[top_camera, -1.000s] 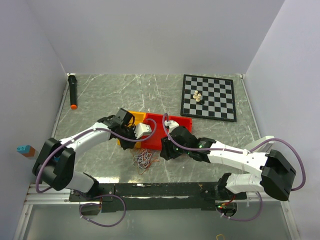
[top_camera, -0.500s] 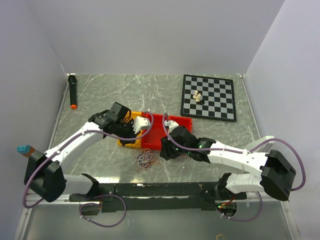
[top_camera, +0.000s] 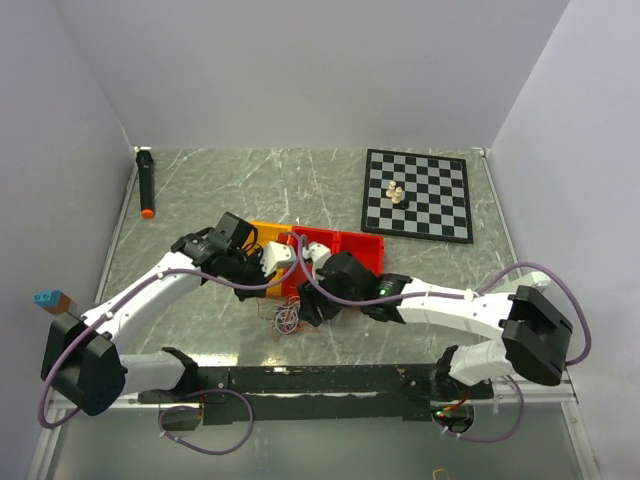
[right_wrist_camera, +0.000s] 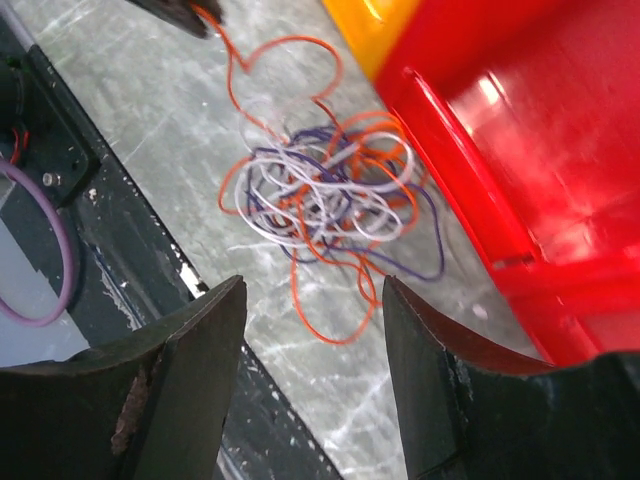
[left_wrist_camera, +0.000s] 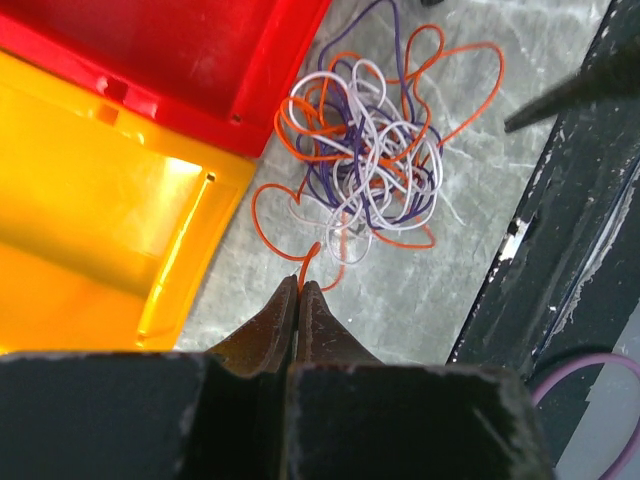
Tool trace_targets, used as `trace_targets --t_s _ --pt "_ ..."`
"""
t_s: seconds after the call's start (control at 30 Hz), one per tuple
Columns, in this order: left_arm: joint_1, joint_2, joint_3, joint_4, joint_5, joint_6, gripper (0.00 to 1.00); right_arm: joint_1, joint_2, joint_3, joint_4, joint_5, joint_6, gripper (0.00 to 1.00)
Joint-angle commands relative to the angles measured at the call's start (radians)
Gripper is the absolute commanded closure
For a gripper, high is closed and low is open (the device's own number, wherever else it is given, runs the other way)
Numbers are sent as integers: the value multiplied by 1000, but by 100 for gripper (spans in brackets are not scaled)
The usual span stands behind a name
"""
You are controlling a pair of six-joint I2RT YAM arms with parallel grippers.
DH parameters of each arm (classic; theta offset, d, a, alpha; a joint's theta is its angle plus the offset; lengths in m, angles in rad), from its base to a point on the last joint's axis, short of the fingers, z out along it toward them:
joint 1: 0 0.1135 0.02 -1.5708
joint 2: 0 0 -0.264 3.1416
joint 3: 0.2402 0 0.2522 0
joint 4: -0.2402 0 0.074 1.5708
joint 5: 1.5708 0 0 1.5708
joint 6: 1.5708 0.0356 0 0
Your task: Untangle the cables
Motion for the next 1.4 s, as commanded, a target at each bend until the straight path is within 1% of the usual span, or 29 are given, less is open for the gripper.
trace_targets --t_s 0.0,0.13,0.37,0.5,0.7,0.83,0.97,1.07,1.23,1.37 --pt "-3 -1 -13 42 -11 -21 99 35 27 61 84 -22 -89 37" --pt "-3 -7 -16 54 -5 -40 99 55 69 73 115 18 -132 40" --pt "0 -35 -51 66 -2 -64 99 67 101 21 335 70 -220 41" --pt "7 -58 -67 80 -5 -80 99 72 115 -23 463 43 -250 40" --pt "44 -46 -50 83 18 -87 99 74 136 -86 607 -64 -258 39" --pt "81 -15 -33 75 57 -83 99 74 143 -126 657 -123 -237 40" --pt "101 12 -22 68 80 -77 99 72 112 -177 708 -141 -218 40" --pt "104 20 -22 66 83 -78 99 75 101 -194 713 -141 -214 40" --pt "104 19 -11 55 97 -84 99 74 132 -183 698 -66 -221 45" --pt "104 11 -2 39 107 -81 99 74 147 -168 697 14 -236 53"
